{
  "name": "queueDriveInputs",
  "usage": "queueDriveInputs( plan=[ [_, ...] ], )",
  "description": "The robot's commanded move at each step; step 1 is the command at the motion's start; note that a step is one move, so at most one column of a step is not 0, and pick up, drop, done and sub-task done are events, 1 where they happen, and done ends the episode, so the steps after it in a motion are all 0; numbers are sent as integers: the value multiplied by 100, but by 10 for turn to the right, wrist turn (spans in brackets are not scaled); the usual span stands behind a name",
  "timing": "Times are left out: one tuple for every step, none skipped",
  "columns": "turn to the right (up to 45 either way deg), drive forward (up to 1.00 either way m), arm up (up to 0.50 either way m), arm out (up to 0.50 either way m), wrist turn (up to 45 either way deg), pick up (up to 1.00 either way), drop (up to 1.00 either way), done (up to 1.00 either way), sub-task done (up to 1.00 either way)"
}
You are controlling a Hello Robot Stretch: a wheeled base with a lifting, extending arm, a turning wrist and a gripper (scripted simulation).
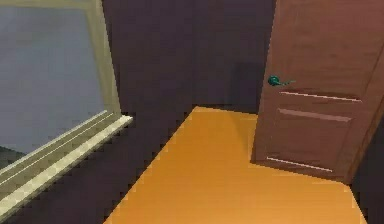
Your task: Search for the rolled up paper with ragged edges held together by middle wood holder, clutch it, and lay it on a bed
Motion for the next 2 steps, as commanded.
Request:
queueDriveInputs(
  plan=[
    [60, 0, 0, 0, 0, 0, 0, 0, 0],
    [0, 100, 0, 0, 0, 0, 0, 0, 0]
  ],
)
